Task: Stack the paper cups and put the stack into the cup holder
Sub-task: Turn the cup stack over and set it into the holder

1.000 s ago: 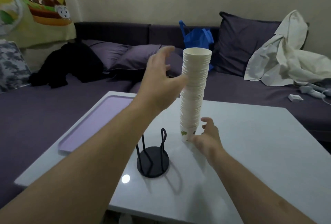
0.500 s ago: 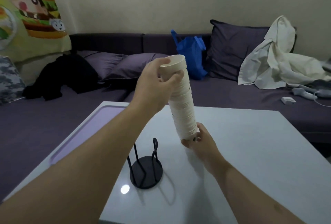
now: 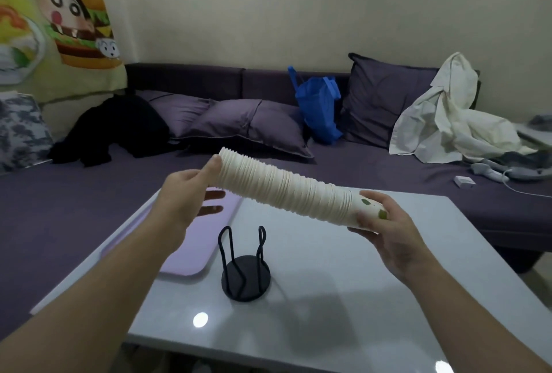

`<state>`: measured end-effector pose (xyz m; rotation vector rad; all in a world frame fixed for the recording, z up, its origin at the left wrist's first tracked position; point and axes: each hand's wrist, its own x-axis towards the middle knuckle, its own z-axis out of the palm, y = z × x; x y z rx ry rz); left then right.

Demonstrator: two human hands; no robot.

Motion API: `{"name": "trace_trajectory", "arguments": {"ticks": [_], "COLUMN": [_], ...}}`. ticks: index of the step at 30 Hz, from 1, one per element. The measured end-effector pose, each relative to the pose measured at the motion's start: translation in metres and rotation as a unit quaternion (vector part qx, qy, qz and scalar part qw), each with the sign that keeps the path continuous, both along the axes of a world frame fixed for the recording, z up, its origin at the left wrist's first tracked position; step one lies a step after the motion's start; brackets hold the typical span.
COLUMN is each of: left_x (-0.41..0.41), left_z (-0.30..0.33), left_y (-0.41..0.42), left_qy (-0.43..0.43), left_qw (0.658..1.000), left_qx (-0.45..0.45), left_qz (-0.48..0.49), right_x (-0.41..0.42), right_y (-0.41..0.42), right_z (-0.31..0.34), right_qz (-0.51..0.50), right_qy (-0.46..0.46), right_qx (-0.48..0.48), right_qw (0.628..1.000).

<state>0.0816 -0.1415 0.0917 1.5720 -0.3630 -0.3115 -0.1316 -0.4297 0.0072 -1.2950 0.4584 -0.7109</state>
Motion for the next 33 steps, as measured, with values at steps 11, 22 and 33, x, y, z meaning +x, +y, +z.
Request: {"name": "trace_trajectory", "arguments": {"ticks": [11,22,33], "left_x": [0.004,0.003,-0.007], "left_z": [-0.008,-0.04,-0.085], "left_y": [0.032,0.019,0.015], "left_qy": [-0.032,-0.224,-0.308], "left_qw": [0.973,0.929,0.902], "left_qx": [0.113,0.244,0.278], "left_qz": [-0.197,-0.164,-0.122], "right_x": [0.005,0.056,0.112], "right_y": [-0.012,0.044,0.115], "right_z": [0.033,0.181,0.185], "right_qz": [-0.066,-0.015,0.047], "right_qy": [-0.099,-0.133,-0.043], "right_qx": [0.044,-0.186,-0.392], "right_qw": [0.992,0.973,0.918]}}
